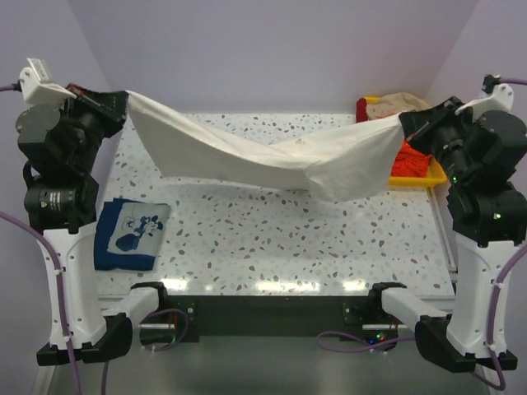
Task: Fold and stack the t-shirts
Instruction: Flatten the tshirt out
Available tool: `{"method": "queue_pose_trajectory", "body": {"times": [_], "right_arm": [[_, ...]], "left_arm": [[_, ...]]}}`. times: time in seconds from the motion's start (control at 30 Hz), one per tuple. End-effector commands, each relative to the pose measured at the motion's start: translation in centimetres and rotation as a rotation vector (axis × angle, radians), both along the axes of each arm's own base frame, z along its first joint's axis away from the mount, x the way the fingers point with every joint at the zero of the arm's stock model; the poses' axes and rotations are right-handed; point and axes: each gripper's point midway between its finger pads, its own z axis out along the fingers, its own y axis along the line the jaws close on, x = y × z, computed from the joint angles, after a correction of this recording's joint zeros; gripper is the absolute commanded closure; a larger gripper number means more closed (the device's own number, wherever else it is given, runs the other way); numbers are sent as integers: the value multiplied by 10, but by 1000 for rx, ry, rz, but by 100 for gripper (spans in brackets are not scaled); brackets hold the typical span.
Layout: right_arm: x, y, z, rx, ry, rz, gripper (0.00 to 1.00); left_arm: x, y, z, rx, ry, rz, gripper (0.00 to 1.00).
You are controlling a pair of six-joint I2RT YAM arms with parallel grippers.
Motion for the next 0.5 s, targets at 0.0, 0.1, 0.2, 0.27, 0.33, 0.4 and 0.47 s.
{"method": "queue_pose_trajectory", "body": {"times": [0.0, 0.1, 0.2, 0.27, 0.33, 0.4, 0.47], "right_arm": [[-22, -8, 44, -4, -86, -37, 100], [-18, -8, 64, -4, -129, -37, 100], [0, -4, 69, 9, -144, -21, 100], [16, 0, 74, 26, -174, -8, 100], [44, 7, 71, 38, -180, 30, 100], [66, 14, 69, 61, -194, 61, 100], [96, 24, 72, 72, -230, 108, 100]], "left_arm": [[-7, 5, 36, 46, -51, 17, 100], [-3, 7, 61, 53, -89, 27, 100], [9, 10, 77, 59, -120, 37, 100], [29, 13, 74, 60, -113, 47, 100], [58, 14, 68, 58, -111, 31, 100], [79, 15, 63, 47, -111, 18, 100], [109, 21, 58, 43, -125, 13, 100]]}}
